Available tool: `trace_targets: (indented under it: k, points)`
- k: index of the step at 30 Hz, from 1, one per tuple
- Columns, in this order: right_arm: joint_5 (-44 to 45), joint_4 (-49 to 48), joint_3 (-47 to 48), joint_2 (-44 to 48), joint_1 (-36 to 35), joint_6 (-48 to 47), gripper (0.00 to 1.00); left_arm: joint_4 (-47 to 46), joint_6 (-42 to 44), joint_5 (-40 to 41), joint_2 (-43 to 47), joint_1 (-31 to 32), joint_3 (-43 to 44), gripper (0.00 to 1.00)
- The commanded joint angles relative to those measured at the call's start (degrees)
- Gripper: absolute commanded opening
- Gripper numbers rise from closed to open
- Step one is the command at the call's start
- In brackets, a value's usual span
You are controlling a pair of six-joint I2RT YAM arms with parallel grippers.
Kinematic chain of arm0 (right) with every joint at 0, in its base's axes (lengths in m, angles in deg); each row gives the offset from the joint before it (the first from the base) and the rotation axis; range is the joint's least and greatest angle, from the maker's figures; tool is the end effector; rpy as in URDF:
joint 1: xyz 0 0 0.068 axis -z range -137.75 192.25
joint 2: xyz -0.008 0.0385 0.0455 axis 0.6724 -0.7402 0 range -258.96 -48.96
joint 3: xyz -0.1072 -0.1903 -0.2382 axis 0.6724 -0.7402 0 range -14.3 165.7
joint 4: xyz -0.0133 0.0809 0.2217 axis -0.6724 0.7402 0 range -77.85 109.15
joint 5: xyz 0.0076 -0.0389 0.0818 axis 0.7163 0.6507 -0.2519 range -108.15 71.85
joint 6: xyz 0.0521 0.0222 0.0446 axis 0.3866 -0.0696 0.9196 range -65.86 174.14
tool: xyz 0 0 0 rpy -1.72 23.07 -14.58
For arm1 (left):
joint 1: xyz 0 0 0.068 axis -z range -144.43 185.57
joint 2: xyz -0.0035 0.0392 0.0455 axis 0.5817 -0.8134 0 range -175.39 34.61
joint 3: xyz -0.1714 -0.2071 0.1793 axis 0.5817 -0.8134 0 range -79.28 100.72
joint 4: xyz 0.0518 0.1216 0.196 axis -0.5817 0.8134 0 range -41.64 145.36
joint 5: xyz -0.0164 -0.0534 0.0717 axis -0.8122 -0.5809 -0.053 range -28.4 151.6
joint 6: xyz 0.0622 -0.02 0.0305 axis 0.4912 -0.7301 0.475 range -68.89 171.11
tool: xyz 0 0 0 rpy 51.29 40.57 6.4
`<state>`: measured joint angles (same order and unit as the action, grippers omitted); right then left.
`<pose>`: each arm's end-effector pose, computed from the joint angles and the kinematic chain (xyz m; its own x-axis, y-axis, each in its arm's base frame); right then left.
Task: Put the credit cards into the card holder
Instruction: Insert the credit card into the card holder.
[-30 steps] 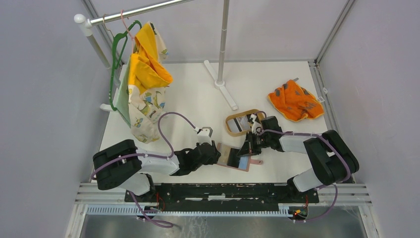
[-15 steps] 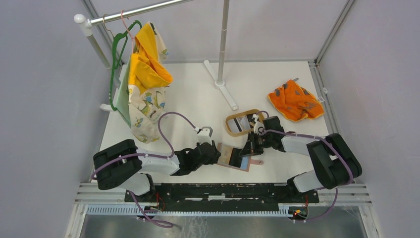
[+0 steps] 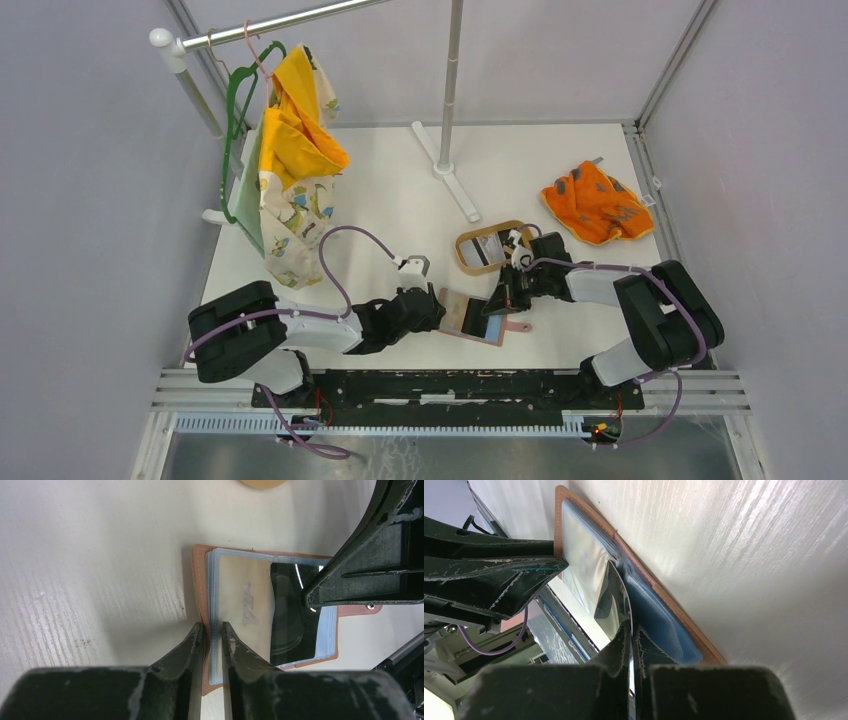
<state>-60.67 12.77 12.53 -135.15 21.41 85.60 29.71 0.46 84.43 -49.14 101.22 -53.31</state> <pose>0.1918 0.1161 0.1694 -0.9920 0.0339 -0.1213 -0.0709 0.6456 0.7603 0.1253 -0.2206 0.1936 -0.7182 -0.1414 -0.6813 0.2526 0.8594 -0.4446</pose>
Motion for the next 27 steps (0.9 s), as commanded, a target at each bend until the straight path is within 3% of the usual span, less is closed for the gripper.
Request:
trace_targets:
  k: [1,17,27]
  points:
    - [7.3,2.0,1.1,-2.4,-0.3,-1.3,0.00,3.7,2.3,-1.6,-2.3,0.1,-0.9,0.23]
    - [7.8,-0.2,1.7,-1.9,-0.4,-0.9,0.00,2.8,2.8,-2.6,-2.6,0.2,-0.9,0.23]
    - [6.3,-11.5,-2.7,-2.2,-2.1,6.2,0.00,2.5,3.1,-3.7,-3.7,0.2,0.4,0.23]
